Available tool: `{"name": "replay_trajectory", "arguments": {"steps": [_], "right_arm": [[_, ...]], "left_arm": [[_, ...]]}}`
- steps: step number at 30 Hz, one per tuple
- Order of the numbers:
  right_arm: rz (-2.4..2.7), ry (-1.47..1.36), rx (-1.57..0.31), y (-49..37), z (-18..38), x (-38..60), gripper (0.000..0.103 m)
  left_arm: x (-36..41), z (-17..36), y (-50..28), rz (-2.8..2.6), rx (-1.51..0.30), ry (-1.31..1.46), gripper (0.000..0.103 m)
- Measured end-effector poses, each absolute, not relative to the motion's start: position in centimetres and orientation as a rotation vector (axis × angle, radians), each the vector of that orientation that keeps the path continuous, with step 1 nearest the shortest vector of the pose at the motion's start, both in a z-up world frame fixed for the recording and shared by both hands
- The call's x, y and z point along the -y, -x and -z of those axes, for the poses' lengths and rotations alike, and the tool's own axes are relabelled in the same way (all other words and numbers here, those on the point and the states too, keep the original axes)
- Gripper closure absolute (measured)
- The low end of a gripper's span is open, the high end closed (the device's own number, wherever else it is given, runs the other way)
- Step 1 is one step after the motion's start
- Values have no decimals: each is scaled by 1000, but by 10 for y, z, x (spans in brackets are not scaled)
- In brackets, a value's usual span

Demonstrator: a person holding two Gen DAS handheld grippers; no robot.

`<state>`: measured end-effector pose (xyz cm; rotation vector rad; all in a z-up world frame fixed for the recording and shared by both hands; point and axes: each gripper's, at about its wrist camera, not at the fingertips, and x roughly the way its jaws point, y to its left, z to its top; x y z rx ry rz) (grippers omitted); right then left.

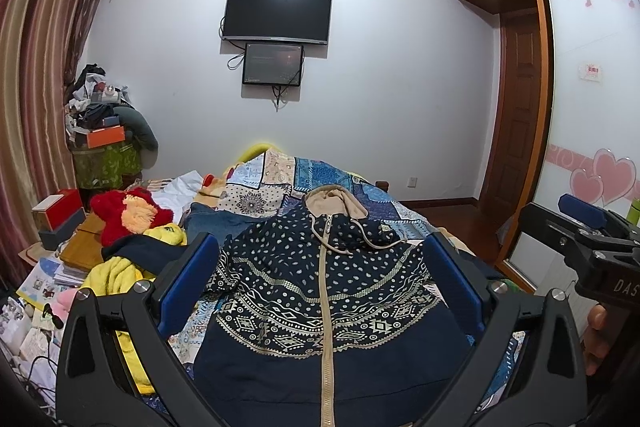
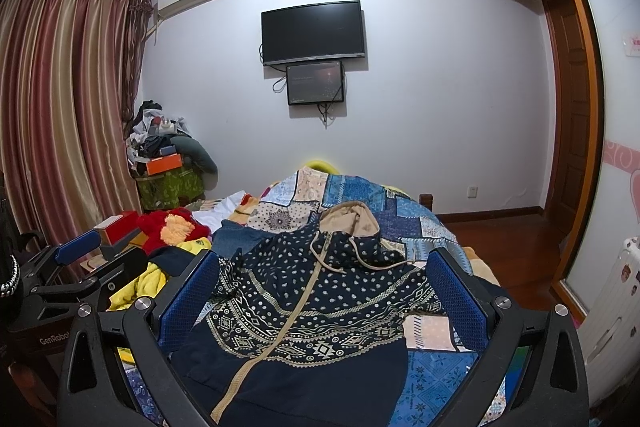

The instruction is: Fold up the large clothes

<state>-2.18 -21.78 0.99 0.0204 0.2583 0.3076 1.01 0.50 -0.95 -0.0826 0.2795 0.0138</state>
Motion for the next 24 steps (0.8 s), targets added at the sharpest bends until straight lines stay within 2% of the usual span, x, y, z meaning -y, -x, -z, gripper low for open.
{"name": "replay_trajectory", "arguments": {"steps": [13, 24], "right_arm": [[-283, 8, -288, -12, -2, 203, 0], [-264, 43, -400, -126, 33, 176, 0]], "left_arm": [[-15, 18, -31, -25, -288, 71, 0], [-74, 51, -121, -79, -348, 85, 0]]}}
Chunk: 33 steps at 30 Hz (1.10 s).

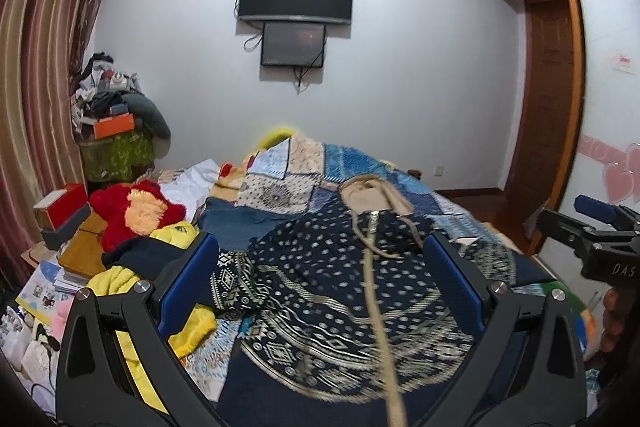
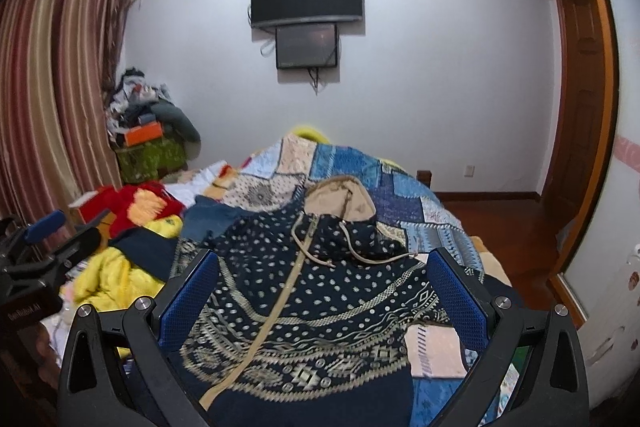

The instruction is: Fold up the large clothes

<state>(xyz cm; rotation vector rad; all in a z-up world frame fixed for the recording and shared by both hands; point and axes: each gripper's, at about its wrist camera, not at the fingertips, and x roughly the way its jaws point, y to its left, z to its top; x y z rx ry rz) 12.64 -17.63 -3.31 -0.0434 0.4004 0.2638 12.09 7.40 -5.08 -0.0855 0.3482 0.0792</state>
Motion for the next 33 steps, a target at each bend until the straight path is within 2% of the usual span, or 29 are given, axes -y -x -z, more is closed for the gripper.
{"name": "replay_trajectory", "arguments": {"steps": [4, 11, 16, 19, 22, 26, 29, 31, 32, 33], "right_arm": [[-250, 56, -484, -184, 62, 168, 0], [-240, 71, -694, -279, 136, 161, 0], [-229, 92, -759, -306, 167, 162, 0], [-224, 86, -773, -314, 179, 164, 0], [-238, 74, -791, -316, 184, 164, 0], [-255, 70, -788, -316, 184, 161, 0], [-258, 80, -767, -312, 180, 158, 0], [-258, 95, -752, -309, 177, 156, 0], [-259, 105, -750, -308, 176, 155, 0], [-260, 112, -749, -308, 176, 154, 0]], "left_arm": [[-109, 87, -162, -82, -412, 117, 0], [-182, 175, -222, -89, -627, 240, 0], [-240, 236, -251, -130, -752, 383, 0], [-268, 255, -262, -149, -782, 458, 3], [-291, 269, -278, -163, -792, 520, 14], [-320, 284, -297, -232, -805, 557, 23], [-338, 288, -305, -304, -820, 552, 40], [-345, 288, -311, -352, -816, 517, 57], [-349, 287, -314, -372, -817, 508, 60], [-354, 285, -319, -394, -818, 494, 68]]}}
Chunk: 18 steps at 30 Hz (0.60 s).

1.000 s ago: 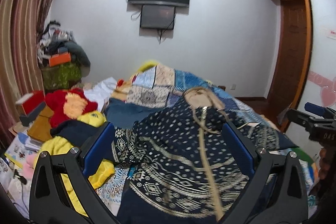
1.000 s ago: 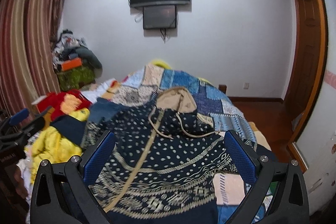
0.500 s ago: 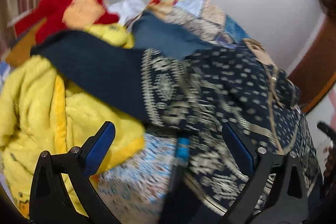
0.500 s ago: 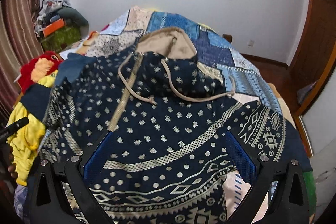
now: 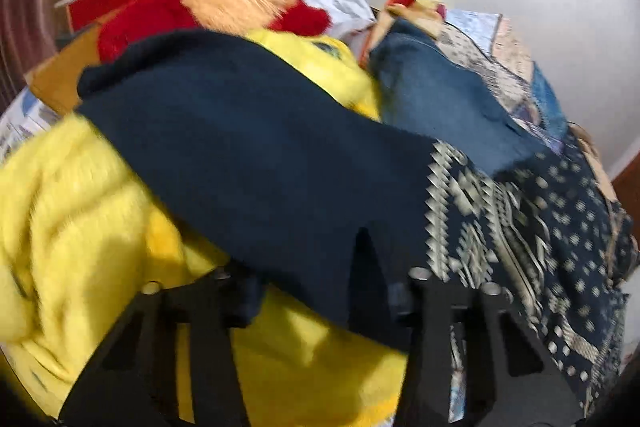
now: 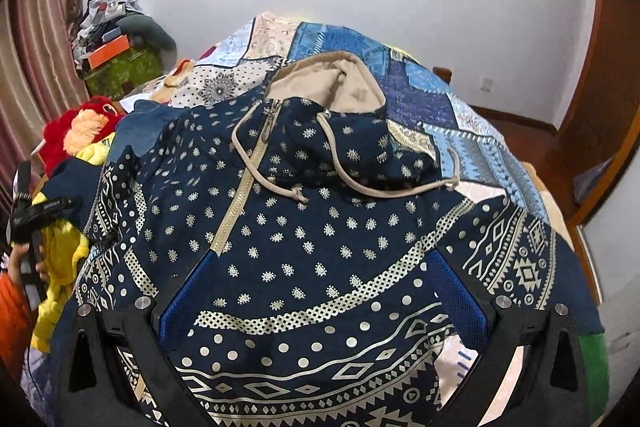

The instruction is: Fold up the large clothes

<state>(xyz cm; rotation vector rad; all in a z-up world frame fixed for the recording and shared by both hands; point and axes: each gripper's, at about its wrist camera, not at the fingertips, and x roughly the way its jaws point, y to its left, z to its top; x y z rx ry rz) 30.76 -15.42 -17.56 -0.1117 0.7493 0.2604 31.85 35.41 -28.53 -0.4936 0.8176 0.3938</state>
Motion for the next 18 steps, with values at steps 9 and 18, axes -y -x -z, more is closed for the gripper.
{"name": "replay_trajectory", "arguments": {"steps": [9, 18], "right_arm": [[-251, 138, -715, -290, 157, 163, 0], [-247, 86, -688, -271, 133, 193, 0]], "left_arm": [[-321, 190, -340, -491, -682, 163, 100], [-192, 82, -351, -210, -468, -16, 100]]}}
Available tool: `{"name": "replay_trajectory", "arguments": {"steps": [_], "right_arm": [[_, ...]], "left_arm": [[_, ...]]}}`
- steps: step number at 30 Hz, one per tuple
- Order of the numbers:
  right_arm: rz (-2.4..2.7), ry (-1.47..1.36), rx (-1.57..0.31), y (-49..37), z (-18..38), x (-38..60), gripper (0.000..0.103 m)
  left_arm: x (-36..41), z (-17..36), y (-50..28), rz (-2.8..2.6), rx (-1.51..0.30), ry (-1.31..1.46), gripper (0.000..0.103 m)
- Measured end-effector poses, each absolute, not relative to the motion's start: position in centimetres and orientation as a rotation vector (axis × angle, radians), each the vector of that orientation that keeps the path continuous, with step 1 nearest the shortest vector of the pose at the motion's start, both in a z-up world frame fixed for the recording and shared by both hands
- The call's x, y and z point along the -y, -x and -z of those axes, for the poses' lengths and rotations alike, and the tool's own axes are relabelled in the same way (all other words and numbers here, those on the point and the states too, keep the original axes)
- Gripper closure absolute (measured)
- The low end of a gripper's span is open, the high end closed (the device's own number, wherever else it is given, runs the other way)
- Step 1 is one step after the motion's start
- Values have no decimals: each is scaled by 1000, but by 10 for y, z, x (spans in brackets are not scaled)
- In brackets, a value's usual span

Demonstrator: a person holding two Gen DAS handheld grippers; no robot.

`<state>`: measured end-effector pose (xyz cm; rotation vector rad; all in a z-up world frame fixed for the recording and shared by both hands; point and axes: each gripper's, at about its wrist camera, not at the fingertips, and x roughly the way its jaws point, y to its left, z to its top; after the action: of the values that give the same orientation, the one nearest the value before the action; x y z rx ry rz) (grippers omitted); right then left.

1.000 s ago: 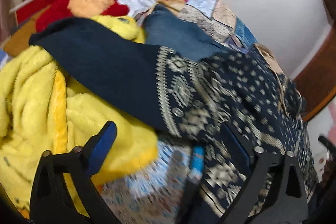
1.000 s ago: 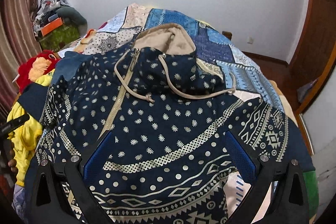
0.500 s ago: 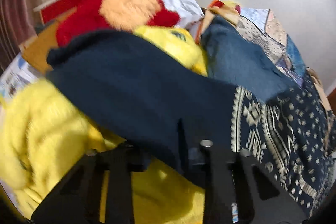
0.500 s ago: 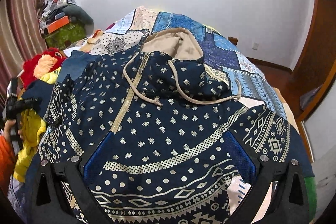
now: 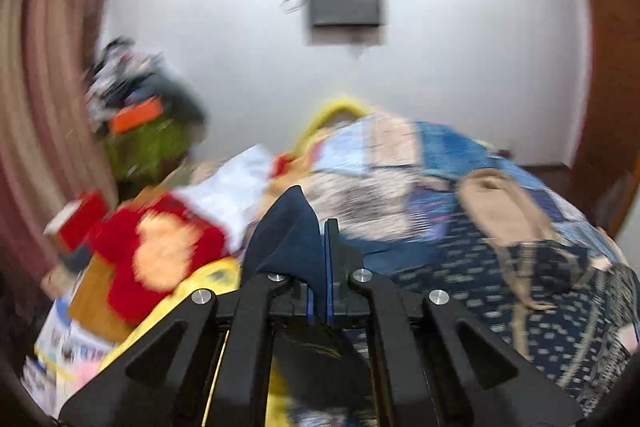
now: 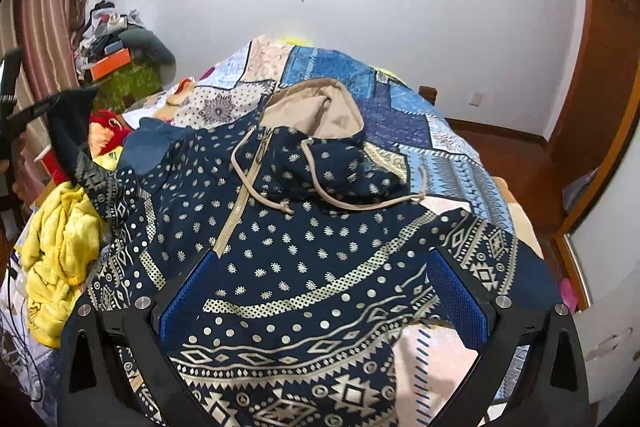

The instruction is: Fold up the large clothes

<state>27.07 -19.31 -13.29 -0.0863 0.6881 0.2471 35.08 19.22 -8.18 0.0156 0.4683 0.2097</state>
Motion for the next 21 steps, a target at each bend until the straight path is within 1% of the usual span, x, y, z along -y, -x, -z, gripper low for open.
{"name": "replay_trajectory", "arguments": {"steps": [3, 5, 9, 12, 15, 17, 20, 21], "right_arm": [[-248, 71, -687, -264, 128, 205, 0], [-255, 64, -696, -261, 127, 212, 0], [-265, 80, -717, -257, 131, 221, 0], [-261, 119, -741, -256, 138, 224, 0], [-258, 156, -760, -257, 146, 224, 0], [-260, 173, -776, -257, 151, 222, 0], [-267, 187, -793, -260, 154, 217, 0], [-273, 192, -797, -261, 155, 214, 0]], "left_arm": [[-136, 87, -362, -80, -506, -74, 100], [-104, 101, -370, -5, -550, -102, 100], [-49, 154, -380, 150, -727, -87, 100], [-19, 190, -378, 225, -839, -78, 100], [4, 221, -371, 242, -916, -85, 100], [3, 235, -367, 237, -971, -76, 99], [-1, 245, -356, 248, -1008, -71, 92], [-6, 247, -352, 259, -1021, -52, 82]]}}
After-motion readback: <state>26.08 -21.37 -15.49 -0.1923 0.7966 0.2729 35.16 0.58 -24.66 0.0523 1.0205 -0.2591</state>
